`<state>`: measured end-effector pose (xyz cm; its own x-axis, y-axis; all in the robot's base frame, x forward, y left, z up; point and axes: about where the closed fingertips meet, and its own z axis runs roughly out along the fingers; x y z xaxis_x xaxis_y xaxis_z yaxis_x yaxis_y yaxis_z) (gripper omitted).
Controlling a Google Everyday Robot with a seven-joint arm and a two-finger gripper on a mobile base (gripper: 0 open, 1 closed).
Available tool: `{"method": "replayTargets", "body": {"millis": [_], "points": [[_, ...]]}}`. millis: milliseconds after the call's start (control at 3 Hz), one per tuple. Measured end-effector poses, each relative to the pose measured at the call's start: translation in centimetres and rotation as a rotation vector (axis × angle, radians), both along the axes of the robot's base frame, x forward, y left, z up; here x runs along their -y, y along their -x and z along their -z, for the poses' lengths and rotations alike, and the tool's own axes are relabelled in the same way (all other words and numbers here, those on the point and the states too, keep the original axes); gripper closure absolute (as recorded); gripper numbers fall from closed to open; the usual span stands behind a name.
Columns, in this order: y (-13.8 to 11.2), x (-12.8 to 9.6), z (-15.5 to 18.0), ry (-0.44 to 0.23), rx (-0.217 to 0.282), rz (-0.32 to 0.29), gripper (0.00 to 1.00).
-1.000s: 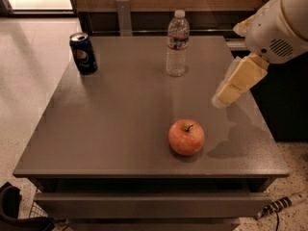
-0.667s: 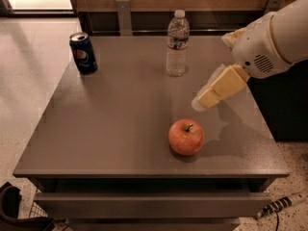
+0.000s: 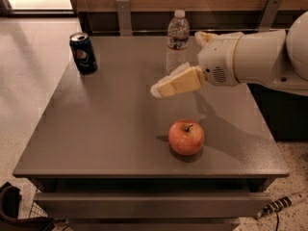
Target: Knock pepsi can over
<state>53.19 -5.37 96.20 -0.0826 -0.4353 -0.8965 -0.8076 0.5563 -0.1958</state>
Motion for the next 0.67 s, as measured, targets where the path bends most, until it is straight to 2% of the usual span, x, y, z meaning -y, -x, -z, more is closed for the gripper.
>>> {"method": "replayTargets", "body": {"millis": [333,667], "points": [[-2.50,-1.73,-1.44,-0.071,0.046,0.083,0.00],[-2.50,-1.73,-1.44,-0.071,0.046,0.083,0.00]]}}
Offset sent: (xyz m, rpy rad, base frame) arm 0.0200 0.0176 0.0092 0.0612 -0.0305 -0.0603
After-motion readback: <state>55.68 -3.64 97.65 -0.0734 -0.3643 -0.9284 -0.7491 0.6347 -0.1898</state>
